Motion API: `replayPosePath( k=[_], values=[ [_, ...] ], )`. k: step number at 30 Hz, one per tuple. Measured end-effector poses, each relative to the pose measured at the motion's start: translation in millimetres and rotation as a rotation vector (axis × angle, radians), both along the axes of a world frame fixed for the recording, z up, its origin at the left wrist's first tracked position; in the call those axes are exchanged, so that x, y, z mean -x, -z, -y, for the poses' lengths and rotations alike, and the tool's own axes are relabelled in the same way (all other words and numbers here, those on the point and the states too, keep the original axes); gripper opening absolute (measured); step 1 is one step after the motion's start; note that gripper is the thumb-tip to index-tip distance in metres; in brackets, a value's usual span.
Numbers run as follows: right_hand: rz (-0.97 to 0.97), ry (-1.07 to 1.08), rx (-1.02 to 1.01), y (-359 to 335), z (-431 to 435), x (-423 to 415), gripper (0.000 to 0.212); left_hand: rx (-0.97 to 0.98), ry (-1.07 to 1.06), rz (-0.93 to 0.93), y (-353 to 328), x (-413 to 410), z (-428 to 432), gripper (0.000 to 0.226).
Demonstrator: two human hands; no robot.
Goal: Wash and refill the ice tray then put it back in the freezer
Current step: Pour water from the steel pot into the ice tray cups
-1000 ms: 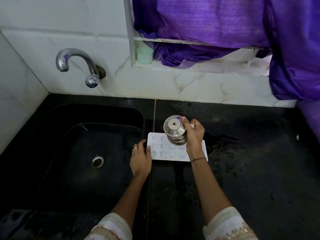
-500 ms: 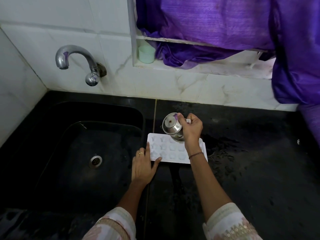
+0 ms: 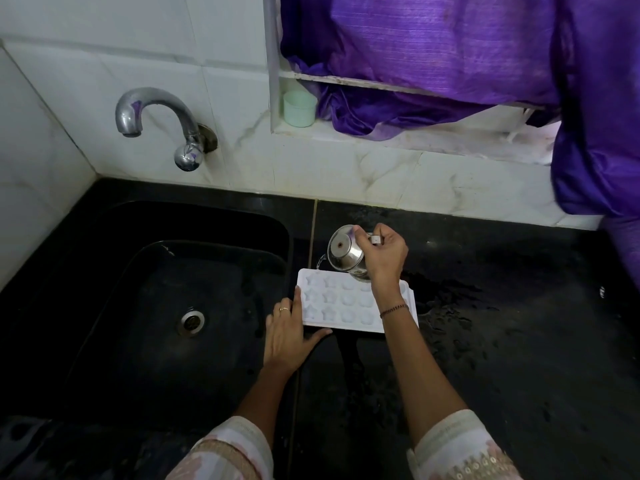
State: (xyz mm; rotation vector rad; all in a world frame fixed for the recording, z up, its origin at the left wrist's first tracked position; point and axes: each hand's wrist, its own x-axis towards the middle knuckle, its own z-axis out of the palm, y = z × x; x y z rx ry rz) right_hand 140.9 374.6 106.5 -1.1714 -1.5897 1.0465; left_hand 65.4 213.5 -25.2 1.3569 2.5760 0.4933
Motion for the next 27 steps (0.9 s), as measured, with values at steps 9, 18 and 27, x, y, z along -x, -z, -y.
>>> replayPosePath(
  k=[9,18,27],
  values=[
    [0.000,-0.005,-0.030,-2.4,4.8,1.0,0.055,0.016,0.008,0.016,-5.5,-0.9,-1.6,0.098],
    [0.018,0.014,-0.046,-0.1,5.8,1.6,0.055,0.015,0.007,0.014,-2.7,1.0,-1.2,0.123],
    [-0.100,0.062,0.064,0.3,3.9,-3.0,0.054,0.010,-0.008,0.011,-3.0,0.2,-0.7,0.121]
  ],
)
